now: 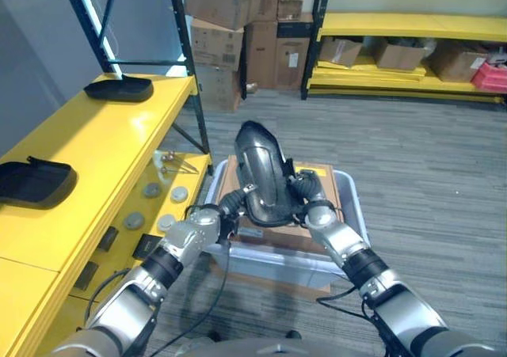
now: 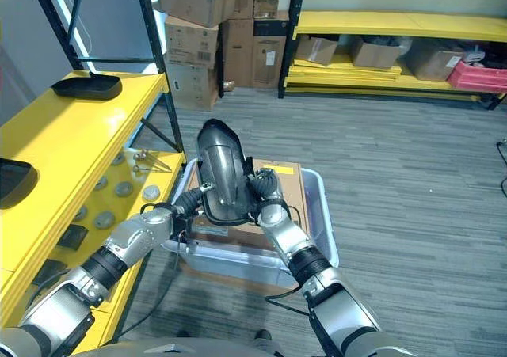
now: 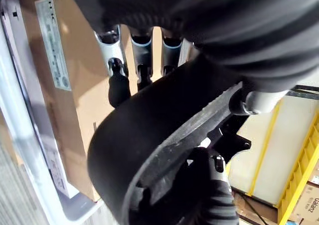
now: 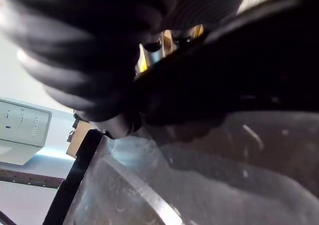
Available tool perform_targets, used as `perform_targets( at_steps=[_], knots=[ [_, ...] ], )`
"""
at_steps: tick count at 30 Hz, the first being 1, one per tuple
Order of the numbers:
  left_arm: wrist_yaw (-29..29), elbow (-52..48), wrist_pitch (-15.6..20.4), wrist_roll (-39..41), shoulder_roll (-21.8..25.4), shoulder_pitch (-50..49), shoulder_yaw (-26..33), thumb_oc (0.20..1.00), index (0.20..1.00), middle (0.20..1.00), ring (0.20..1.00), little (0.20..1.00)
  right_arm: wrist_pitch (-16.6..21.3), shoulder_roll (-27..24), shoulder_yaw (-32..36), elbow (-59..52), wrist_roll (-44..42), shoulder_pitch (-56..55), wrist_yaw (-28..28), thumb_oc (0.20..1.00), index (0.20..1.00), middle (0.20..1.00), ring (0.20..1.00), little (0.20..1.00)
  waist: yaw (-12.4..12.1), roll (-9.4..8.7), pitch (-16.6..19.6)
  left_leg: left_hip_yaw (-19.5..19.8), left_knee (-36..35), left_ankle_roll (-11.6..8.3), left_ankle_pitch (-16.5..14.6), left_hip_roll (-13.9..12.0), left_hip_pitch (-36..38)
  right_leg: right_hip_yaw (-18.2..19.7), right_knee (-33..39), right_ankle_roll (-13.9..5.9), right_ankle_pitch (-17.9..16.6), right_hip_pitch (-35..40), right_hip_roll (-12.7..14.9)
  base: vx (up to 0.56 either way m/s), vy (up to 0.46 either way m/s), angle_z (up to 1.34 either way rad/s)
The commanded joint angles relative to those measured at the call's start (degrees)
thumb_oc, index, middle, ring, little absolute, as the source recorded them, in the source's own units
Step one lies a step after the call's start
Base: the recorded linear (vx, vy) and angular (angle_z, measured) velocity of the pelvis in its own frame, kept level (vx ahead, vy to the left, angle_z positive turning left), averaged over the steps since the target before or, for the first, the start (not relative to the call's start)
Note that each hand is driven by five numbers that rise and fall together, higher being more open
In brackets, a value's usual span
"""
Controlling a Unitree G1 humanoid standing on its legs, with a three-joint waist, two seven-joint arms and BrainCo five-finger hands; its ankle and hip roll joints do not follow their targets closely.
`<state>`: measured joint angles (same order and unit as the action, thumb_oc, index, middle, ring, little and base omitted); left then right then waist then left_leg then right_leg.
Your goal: Move parts from the plastic box to the shelf.
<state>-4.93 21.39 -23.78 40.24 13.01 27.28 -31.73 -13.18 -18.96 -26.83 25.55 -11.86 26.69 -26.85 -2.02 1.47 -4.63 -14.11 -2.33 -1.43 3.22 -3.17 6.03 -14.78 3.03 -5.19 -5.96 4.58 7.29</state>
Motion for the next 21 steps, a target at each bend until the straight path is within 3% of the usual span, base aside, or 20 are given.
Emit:
perform_targets(
  at_steps=[1, 5, 9, 10, 21],
  knots=[
    [2.55, -1.36, 8.21, 0.38, -5.50, 5.36, -2.13, 0.200, 0.200, 0.200, 0.200, 0.200, 1.72, 1.47, -2.07, -0.43, -1.06, 6.75, -0.15, 0.200, 0.200, 0.200, 0.200, 0.200, -1.48, -0.65, 1.95, 4.35, 2.80, -1.63, -2.51, -2.51, -1.48, -1.96, -4.24, -4.86, 4.55, 1.15, 4.07, 0.00, 0.000, 0.00],
    [2.18, -1.49, 8.48, 0.49, -5.46, 5.32, -2.12, 0.200, 0.200, 0.200, 0.200, 0.200, 1.95, 1.51, -2.03, -0.23, -1.06, 6.63, -0.09, 0.200, 0.200, 0.200, 0.200, 0.200, -1.50, -0.65, 1.95, 4.37, 2.81, -1.65, -2.50, -2.51, -1.48, -2.01, -4.23, -4.85, 4.55, 1.19, 4.06, 0.00, 0.000, 0.00],
    [-0.01, -2.32, 11.52, -2.93, -4.96, 5.35, -0.93, 0.200, 0.200, 0.200, 0.200, 0.200, 1.87, 1.56, -1.58, 0.04, -2.60, 6.50, -0.98, 0.200, 0.200, 0.200, 0.200, 0.200, -1.78, -0.68, 1.70, 4.65, 2.71, -1.71, -2.44, -2.51, -1.38, -2.21, -4.20, -4.74, 4.67, 1.45, 4.03, 0.00, 0.000, 0.00],
    [-1.57, -2.65, 13.02, -4.88, -4.56, 5.27, -0.19, 0.200, 0.200, 0.200, 0.200, 0.200, 1.68, 1.78, -0.98, -0.04, -5.11, 6.06, -2.37, 1.000, 1.000, 1.000, 1.000, 1.000, -1.82, -0.72, 1.69, 4.76, 2.73, -1.70, -2.44, -2.46, -1.35, -2.23, -4.28, -4.70, 4.71, 1.52, 4.03, 0.00, 0.000, 0.00],
    [-6.27, -2.45, 18.11, -9.25, -2.49, 4.36, 5.10, 0.200, 0.200, 0.200, 0.200, 0.200, 1.97, 1.83, 3.66, 2.97, -8.20, 2.81, -7.14, 1.000, 1.000, 1.000, 1.000, 1.000, -1.47, -1.05, 1.76, 4.45, 2.83, -1.79, -2.29, -2.38, -1.30, -1.73, -4.56, -4.33, 4.85, 1.32, 3.78, 0.00, 0.000, 0.00]
  ],
)
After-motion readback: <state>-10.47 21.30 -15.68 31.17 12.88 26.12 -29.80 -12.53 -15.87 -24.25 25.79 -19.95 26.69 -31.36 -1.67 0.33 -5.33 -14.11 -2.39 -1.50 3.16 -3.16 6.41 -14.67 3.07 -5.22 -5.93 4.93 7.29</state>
